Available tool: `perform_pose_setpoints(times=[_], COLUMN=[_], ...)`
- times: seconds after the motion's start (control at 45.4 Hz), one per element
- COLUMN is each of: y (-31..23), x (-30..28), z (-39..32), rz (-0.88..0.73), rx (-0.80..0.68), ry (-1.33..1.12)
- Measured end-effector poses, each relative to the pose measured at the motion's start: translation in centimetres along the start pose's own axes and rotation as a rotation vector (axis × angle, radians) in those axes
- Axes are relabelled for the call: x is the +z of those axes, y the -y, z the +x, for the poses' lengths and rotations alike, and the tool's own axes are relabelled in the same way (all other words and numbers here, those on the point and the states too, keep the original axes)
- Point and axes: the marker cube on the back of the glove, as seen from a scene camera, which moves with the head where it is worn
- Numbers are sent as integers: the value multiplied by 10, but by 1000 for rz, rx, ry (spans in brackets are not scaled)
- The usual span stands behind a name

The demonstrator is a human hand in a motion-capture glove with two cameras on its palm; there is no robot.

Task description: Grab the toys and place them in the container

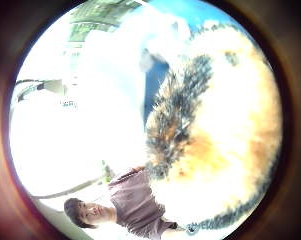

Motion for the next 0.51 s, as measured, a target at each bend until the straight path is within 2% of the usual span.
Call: perform_pose_setpoints(times=[0.088,0.242,0.374,0.506], y=[-13,-19,-1,23], x=[-69,-146,-164,-154], z=[-33,-113,-205,-291], rz=[64,129,153,142], rx=[-67,-165,-237,-338], ry=[-77,-106,-235,-287])
